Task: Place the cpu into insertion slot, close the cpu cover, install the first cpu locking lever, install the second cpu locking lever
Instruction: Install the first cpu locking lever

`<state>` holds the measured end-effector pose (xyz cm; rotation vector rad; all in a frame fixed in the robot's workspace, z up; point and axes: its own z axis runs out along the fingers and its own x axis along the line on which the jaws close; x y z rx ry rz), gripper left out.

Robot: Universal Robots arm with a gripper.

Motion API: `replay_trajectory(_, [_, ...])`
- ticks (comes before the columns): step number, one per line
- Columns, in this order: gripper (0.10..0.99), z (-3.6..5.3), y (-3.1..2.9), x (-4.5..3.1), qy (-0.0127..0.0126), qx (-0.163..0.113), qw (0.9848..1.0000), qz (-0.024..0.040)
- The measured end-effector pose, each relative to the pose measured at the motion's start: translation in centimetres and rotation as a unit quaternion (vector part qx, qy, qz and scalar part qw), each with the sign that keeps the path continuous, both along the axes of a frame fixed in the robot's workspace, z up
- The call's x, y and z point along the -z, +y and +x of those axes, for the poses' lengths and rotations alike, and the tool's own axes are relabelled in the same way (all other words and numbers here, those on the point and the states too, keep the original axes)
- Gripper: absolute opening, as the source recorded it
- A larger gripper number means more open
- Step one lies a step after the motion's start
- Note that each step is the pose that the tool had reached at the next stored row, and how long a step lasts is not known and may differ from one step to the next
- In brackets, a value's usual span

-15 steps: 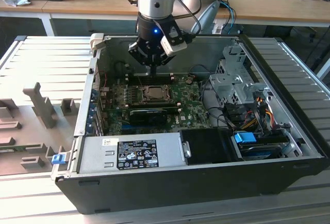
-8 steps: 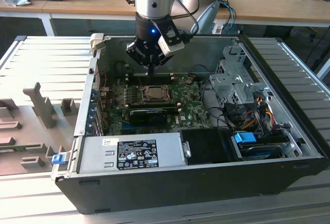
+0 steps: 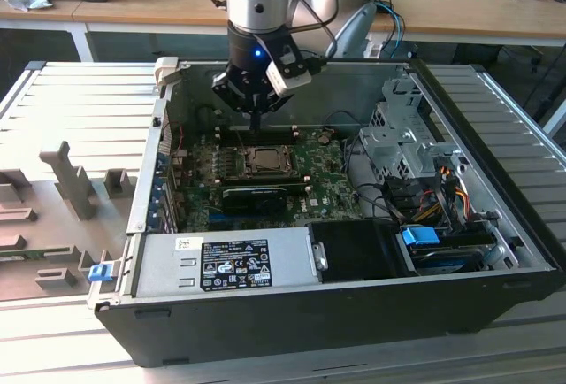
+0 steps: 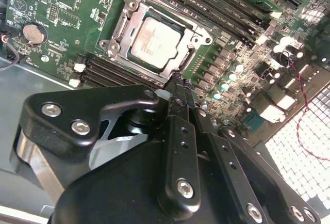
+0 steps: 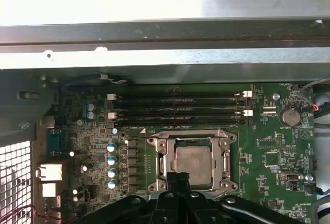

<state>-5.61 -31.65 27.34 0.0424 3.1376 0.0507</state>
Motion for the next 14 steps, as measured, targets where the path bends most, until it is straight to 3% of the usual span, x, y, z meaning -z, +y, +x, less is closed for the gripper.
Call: replay_trajectory(14, [0.106, -0.58, 0.0, 0.01, 0.0, -0.003, 1.0, 0.0])
